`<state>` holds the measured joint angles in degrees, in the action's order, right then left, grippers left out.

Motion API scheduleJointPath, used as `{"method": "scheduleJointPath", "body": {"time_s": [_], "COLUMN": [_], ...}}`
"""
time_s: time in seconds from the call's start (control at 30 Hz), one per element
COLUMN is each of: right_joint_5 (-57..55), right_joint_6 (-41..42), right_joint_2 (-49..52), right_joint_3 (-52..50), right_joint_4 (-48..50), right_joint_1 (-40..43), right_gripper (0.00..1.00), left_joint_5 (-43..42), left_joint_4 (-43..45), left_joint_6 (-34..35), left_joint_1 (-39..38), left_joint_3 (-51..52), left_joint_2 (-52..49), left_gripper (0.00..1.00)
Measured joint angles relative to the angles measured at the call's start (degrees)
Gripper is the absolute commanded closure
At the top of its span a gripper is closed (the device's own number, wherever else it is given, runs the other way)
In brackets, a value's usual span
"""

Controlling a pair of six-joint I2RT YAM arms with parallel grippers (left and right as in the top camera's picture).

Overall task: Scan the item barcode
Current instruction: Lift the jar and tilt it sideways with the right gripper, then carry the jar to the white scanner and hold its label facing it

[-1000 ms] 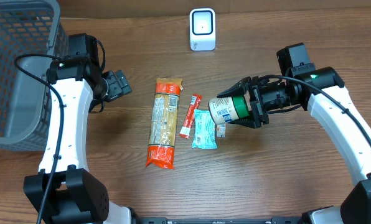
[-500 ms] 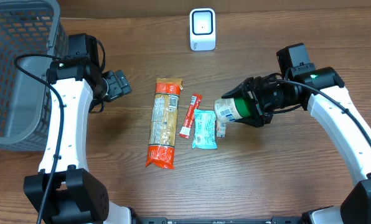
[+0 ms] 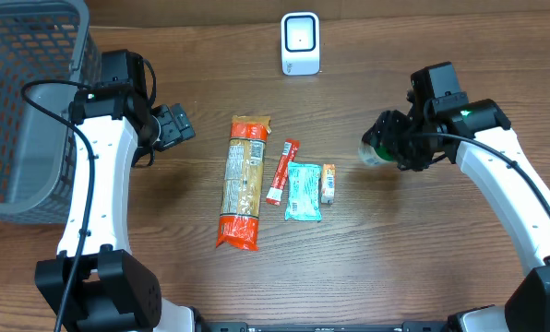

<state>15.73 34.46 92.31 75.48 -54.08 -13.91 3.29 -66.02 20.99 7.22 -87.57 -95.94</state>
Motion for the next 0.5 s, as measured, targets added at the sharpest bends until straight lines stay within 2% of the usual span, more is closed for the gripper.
{"method": "scheduleJointPath", "body": {"time_s": [0.2, 0.5], "right_joint_5": [-0.2, -1.7], "right_joint_6": [-6.4, -10.1], "right_joint_2": [0.2, 0.2], "right_joint_3": [4.6, 26.1], "right_joint_4": [-3.7, -16.7], "right_joint_1": [-0.1, -3.9], "right_gripper": [0.96, 0.97], "left_joint_5": [0.0, 0.0], "left_joint_4": [0.0, 0.0], "left_joint_6": [0.0, 0.0], "left_joint_1": [0.0, 0.0], "left_joint_3": [0.0, 0.0], "left_joint_2": [0.0, 0.0], "left_gripper": [0.00, 0.00]}}
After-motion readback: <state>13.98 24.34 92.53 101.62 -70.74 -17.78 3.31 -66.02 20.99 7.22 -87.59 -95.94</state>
